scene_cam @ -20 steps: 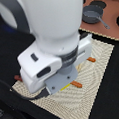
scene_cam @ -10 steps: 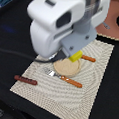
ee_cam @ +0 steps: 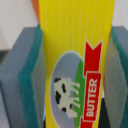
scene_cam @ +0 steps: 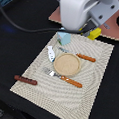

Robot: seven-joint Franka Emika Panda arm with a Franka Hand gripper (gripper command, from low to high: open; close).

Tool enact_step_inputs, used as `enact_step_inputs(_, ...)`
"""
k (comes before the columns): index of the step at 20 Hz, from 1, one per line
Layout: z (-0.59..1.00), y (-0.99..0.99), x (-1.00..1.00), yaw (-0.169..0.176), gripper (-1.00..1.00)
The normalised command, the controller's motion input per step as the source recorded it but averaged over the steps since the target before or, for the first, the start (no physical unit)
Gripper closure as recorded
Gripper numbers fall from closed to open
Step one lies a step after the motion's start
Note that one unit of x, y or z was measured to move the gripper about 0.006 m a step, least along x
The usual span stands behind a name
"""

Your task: Interact with the objects in diverse but meaningful ways.

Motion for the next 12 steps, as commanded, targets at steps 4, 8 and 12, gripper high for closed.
enact_step_inputs(4,0.0,0.89,0.28,0.01,1.0)
enact_step_inputs(8,-0.12,0.82,0.14,0.009,1.0)
enact_step_inputs(12,-0.34,0.69,0.0,0.0,1.0)
